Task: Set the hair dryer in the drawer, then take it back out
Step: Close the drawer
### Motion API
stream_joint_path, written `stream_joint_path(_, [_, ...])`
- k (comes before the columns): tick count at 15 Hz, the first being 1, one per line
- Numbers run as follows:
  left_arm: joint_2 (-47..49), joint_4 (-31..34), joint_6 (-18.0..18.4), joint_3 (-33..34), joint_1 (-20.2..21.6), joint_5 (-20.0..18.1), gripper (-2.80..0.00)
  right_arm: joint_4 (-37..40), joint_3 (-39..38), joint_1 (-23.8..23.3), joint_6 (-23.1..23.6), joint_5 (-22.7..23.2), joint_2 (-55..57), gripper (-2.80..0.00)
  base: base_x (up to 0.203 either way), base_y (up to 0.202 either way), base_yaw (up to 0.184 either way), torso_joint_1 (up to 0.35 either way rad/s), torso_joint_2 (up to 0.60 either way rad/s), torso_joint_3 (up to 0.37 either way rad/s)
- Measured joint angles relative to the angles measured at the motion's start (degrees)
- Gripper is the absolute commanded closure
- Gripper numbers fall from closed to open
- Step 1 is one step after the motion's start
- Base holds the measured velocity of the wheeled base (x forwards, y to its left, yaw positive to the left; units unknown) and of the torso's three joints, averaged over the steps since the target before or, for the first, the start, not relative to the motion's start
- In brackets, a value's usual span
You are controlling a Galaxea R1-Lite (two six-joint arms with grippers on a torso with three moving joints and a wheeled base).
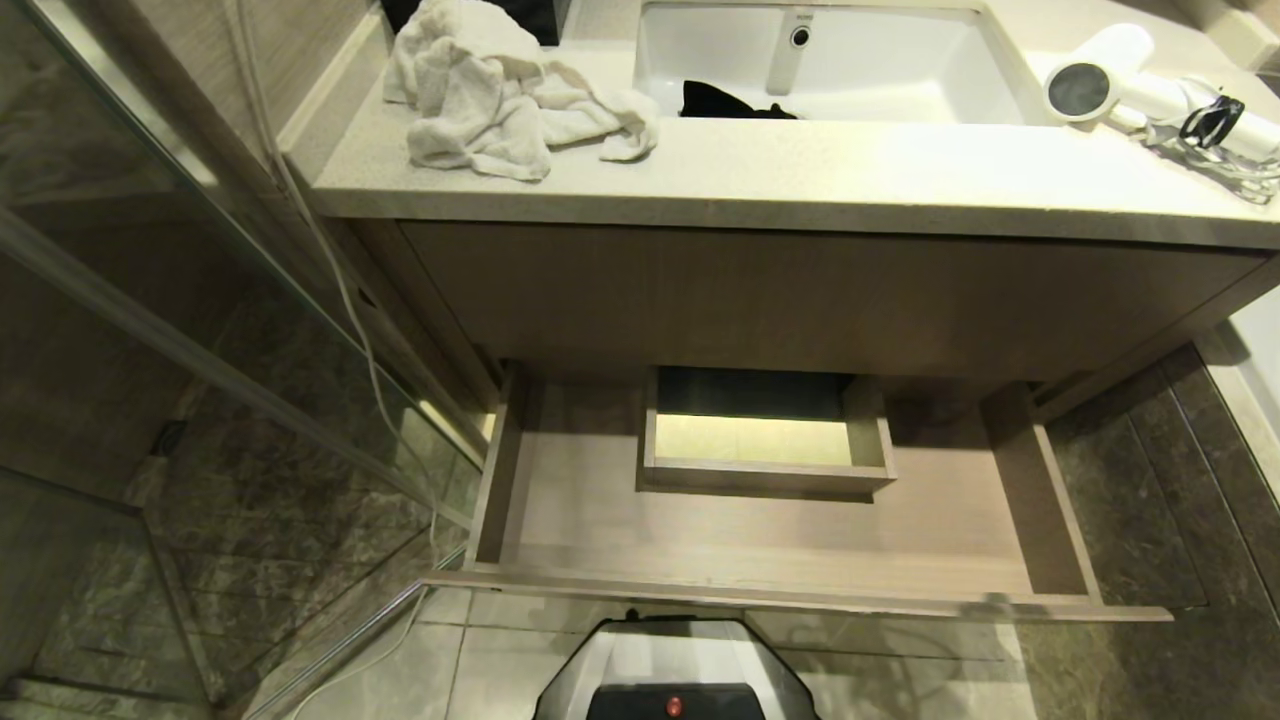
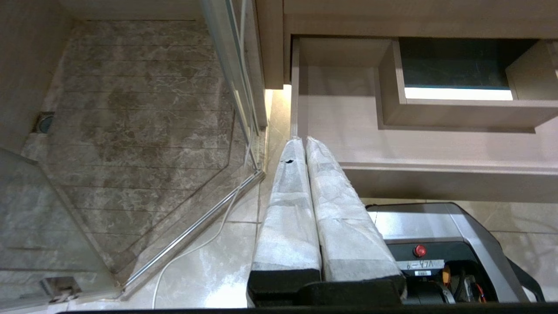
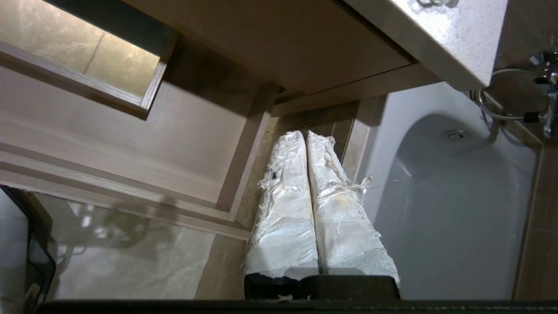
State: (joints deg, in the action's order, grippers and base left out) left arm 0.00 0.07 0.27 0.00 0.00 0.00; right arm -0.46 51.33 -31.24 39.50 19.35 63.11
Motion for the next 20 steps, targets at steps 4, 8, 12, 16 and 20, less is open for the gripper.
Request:
stream_joint_path(4, [0.0, 0.0, 0.0, 0.0, 0.0, 0.0, 0.00, -0.4, -1.5, 0.3, -0.1, -0.5, -0.8, 0.00, 0.000, 0.000, 0.000, -0.244, 0.41, 0.159])
stream_joint_path(8, [0.0, 0.1, 0.0, 0.0, 0.0, 0.0, 0.00, -0.5, -3.0, 0.4, -0.2, -4.2, -1.3, 0.00, 0.000, 0.000, 0.000, -0.335, 0.53, 0.191])
stream_joint_path(12, [0.0, 0.0, 0.0, 0.0, 0.0, 0.0, 0.00, -0.7, -3.7, 0.4, -0.2, -4.3, -1.6, 0.00, 0.000, 0.000, 0.000, -0.357, 0.52, 0.172])
stream_joint_path(16, [0.0, 0.0, 0.0, 0.0, 0.0, 0.0, 0.00, -0.6, -4.2, 0.6, -0.2, -4.3, -1.5, 0.00, 0.000, 0.000, 0.000, -0.268, 0.43, 0.163])
stream_joint_path(20, [0.0, 0.1, 0.0, 0.0, 0.0, 0.0, 0.00, -0.2, -5.1, 0.9, 0.0, -4.3, -1.6, 0.00, 0.000, 0.000, 0.000, -0.019, 0.36, 0.336])
